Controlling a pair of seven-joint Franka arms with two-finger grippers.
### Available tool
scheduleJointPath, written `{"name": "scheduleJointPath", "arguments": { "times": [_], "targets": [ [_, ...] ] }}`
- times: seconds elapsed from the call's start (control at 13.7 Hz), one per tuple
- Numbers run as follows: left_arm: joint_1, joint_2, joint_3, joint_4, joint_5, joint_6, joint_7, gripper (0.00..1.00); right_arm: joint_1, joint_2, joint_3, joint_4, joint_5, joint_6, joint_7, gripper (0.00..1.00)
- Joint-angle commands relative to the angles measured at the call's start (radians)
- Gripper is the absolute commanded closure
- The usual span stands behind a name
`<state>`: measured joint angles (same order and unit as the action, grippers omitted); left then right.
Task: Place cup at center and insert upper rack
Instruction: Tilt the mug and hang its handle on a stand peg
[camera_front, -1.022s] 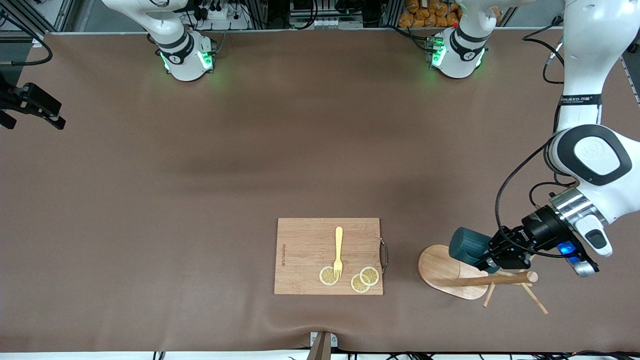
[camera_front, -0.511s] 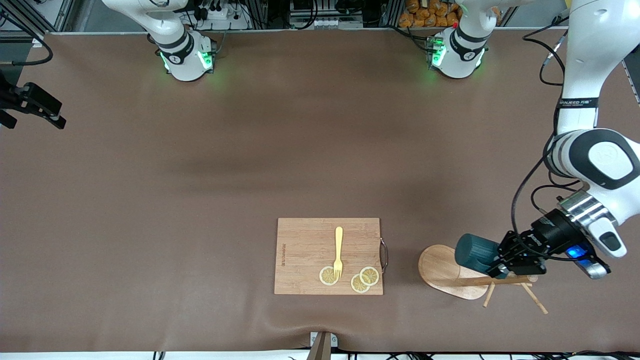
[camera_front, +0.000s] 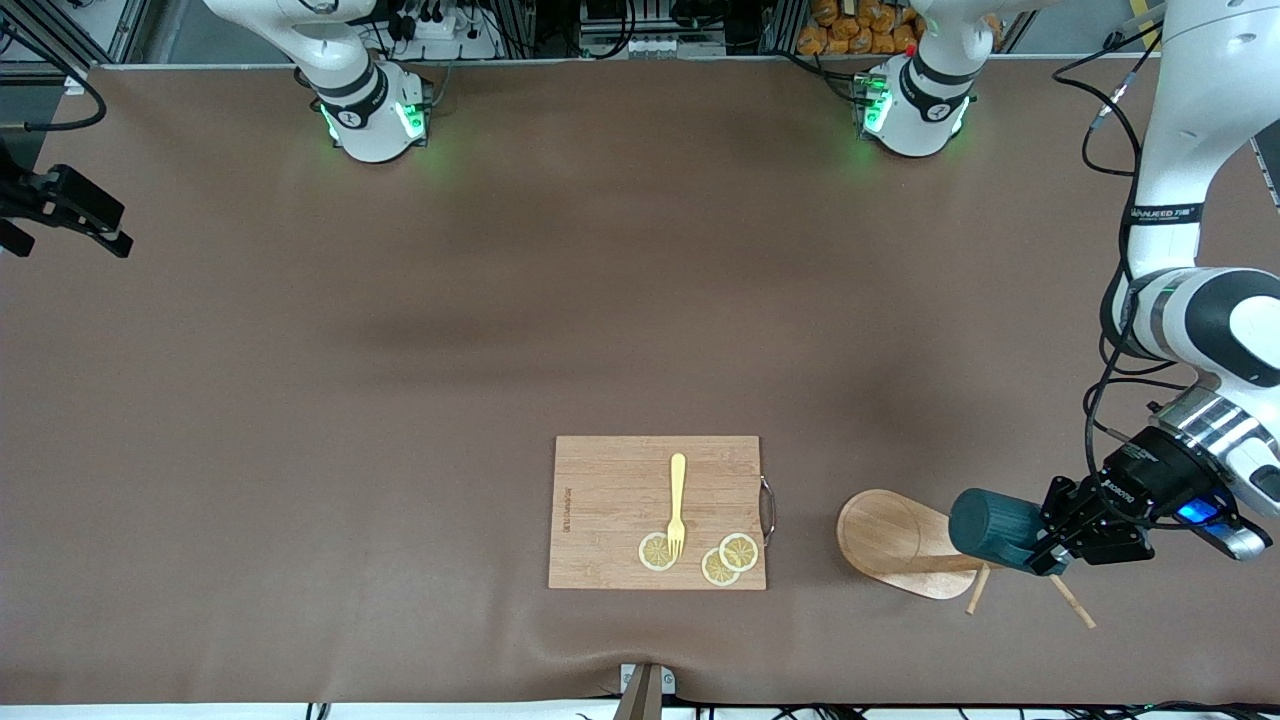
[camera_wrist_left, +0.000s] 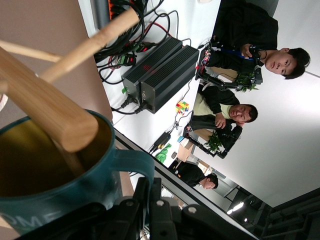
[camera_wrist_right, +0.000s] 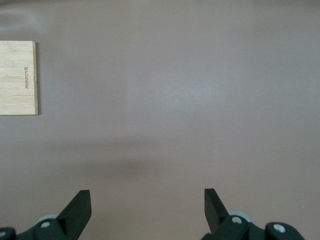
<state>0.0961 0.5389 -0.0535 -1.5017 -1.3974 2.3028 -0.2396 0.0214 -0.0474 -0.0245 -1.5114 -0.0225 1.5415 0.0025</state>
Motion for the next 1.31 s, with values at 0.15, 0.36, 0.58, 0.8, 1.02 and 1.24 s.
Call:
{"name": "scheduleJointPath", "arguments": {
  "times": [0.15,0.36,0.58,0.8,1.02,1.24],
  "targets": [
    [0.007,0.016,-0.008,0.015,-0.032,0.001,0.029,1.00,0.000,-0.003,0.001,0.004,-0.013,-0.009,0.005,0.00],
    [0.007,0.023,-0.008,0.012,-0.035,0.001,0.055,1.00,0.002,-0.005,0.001,0.004,-0.013,-0.012,0.005,0.00],
    [0.005,0.027,-0.008,0.014,-0.035,0.001,0.057,1.00,0.002,-0.003,0.001,0.004,-0.010,-0.014,0.005,0.00],
    [0.004,0.026,-0.008,0.015,-0.037,0.001,0.039,0.33,0.003,-0.005,0.001,0.004,-0.010,-0.017,0.005,0.00],
    [-0.003,0.026,-0.006,0.015,-0.022,0.001,0.055,0.00,0.005,-0.005,0.003,0.004,-0.007,-0.018,0.005,0.00],
    [-0.001,0.023,-0.005,0.015,-0.018,0.001,0.054,0.00,0.002,-0.003,0.001,0.004,-0.005,-0.015,0.005,0.00]
  ]
}}
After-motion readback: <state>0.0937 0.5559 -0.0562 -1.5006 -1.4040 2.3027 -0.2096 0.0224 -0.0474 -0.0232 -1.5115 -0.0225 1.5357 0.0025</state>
